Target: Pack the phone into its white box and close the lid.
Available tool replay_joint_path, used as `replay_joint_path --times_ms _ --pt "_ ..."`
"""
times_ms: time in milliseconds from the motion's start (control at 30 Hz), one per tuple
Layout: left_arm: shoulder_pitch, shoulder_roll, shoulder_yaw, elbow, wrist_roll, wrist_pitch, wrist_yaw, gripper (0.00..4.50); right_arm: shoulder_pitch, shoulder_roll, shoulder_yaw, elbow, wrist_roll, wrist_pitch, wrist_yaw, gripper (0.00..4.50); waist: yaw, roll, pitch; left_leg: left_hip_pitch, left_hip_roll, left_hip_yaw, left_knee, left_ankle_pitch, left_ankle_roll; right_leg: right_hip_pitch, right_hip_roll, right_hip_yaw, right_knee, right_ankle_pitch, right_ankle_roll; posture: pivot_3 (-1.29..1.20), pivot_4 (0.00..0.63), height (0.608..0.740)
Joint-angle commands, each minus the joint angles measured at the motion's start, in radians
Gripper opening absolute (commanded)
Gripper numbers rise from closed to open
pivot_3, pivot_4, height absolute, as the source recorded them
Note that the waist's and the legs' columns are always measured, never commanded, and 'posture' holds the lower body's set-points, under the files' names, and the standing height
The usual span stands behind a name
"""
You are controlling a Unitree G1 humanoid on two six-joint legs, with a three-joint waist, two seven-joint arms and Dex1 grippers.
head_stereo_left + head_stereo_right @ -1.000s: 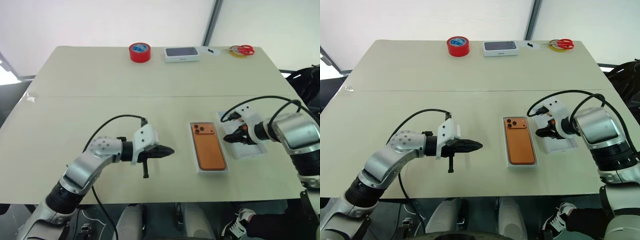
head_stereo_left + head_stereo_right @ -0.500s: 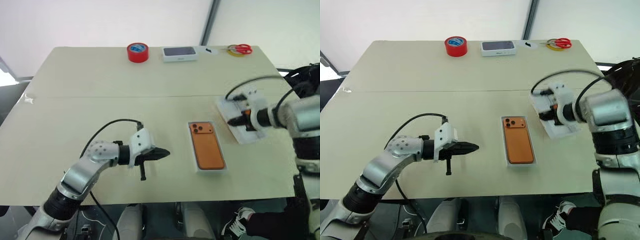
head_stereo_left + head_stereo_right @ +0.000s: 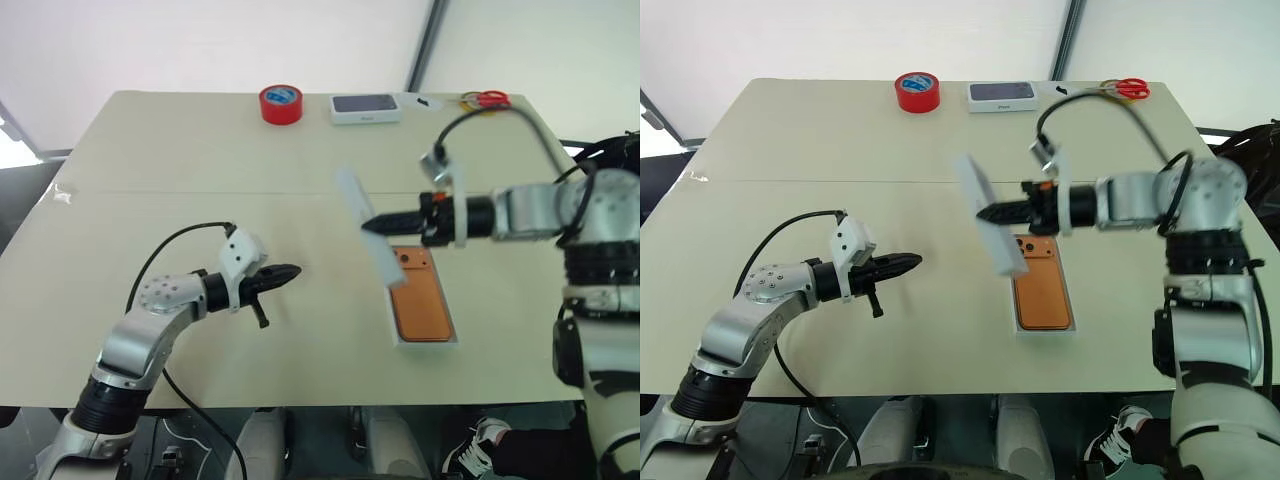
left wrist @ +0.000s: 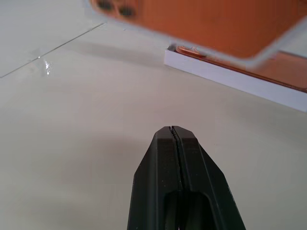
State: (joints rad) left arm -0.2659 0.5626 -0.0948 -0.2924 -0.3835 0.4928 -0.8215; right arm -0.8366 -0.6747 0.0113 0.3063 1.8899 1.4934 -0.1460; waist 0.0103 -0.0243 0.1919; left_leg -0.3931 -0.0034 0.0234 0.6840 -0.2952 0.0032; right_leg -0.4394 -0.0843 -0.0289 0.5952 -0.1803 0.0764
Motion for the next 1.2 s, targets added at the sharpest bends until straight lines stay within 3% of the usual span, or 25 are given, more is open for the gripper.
replay_joint_path --times_ms 33,300,433,567,700,833,933,1033,1100,1200 --pt "-0.017 -0.016 0.007 -0.014 -0.001 -0.017 0.011 0.0 0.064 0.046 -0.046 -0.114 0.082 -0.075 -0.118 0.05 -0.001 0.0 0.0 0.0 0.0 0.0 0.0 0.0 0.0 0.0 0.0 0.0 0.0 0.0 0.0 0.0 0.15 0.732" --pt "-0.042 -0.057 -0.037 0.006 0.02 -0.025 0.021 0.0 0.316 0.275 -0.166 -0.401 0.082 -0.276 -0.461 0.05 0.0 0.0 -0.001 0.0 0.001 -0.001 0.0 0.0 0.0 -0.001 0.001 0.0 0.001 0.0 0.001 0.0 0.15 0.732" --pt "-0.089 -0.109 -0.1 0.059 0.07 -0.045 0.038 0.0 0.32 0.307 -0.204 -0.437 0.082 -0.303 -0.552 1.32 0.002 0.0 -0.001 0.0 0.001 0.0 0.0 0.0 0.0 0.0 0.001 0.0 0.001 0.0 0.0 0.0 0.15 0.732" --pt "-0.156 -0.183 -0.144 0.136 0.115 -0.058 0.071 0.0 0.237 0.124 -0.177 -0.375 0.082 -0.217 -0.469 3.28 0.002 0.001 0.0 0.0 0.0 0.0 0.0 0.0 0.0 0.0 0.001 0.001 0.0 0.0 0.0 0.0 0.15 0.732" --pt "-0.208 -0.25 -0.168 0.185 0.137 -0.063 0.084 0.0 0.149 -0.099 -0.131 -0.299 0.082 -0.16 -0.391 3.28 0.002 0.001 0.0 0.0 0.0 0.0 0.001 0.0 0.0 0.0 0.001 0.0 0.0 -0.001 -0.001 0.0 0.15 0.732" --pt "-0.255 -0.309 -0.204 0.218 0.156 -0.074 0.081 0.0 0.1 -0.249 -0.101 -0.267 -0.157 -0.111 -0.226 3.28 0.004 0.001 0.0 -0.001 0.0 0.0 0.0 0.0 0.001 0.0 0.001 0.0 -0.001 -0.001 -0.001 0.0 0.15 0.732" --pt "-0.284 -0.35 -0.232 0.233 0.165 -0.075 0.073 0.0 0.088 -0.293 -0.085 -0.251 -0.346 -0.139 -0.069 2.46 0.001 0.0 0.0 -0.001 0.0 0.001 0.001 -0.001 0.002 0.0 0.001 0.001 -0.002 -0.001 -0.001 0.0 0.15 0.732" --pt "-0.303 -0.379 -0.257 0.246 0.174 -0.082 0.068 0.0 0.079 -0.305 -0.072 -0.255 -0.492 -0.16 0.052 0.85 0.001 0.001 0.0 0.0 0.001 0.001 0.001 -0.001 0.002 0.0 0.001 0.001 -0.002 -0.001 0.0 0.0 0.15 0.732" --pt "-0.311 -0.398 -0.273 0.255 0.178 -0.083 0.063 0.0 0.08 -0.31 -0.058 -0.268 -0.582 -0.171 0.116 0.04 0.001 0.001 0.0 0.0 0.001 0.001 0.001 -0.001 0.002 -0.001 0.002 0.001 -0.001 -0.001 0.0 0.0 0.15 0.732" --pt "-0.316 -0.416 -0.296 0.27 0.191 -0.089 0.054 0.0 0.095 -0.334 -0.015 -0.305 -0.73 -0.197 0.21 0.04 0.002 0.001 0.0 0.0 0.001 0.001 0.0 -0.001 0.002 -0.001 0.002 0.001 -0.001 -0.001 0.0 0.0 0.15 0.732"
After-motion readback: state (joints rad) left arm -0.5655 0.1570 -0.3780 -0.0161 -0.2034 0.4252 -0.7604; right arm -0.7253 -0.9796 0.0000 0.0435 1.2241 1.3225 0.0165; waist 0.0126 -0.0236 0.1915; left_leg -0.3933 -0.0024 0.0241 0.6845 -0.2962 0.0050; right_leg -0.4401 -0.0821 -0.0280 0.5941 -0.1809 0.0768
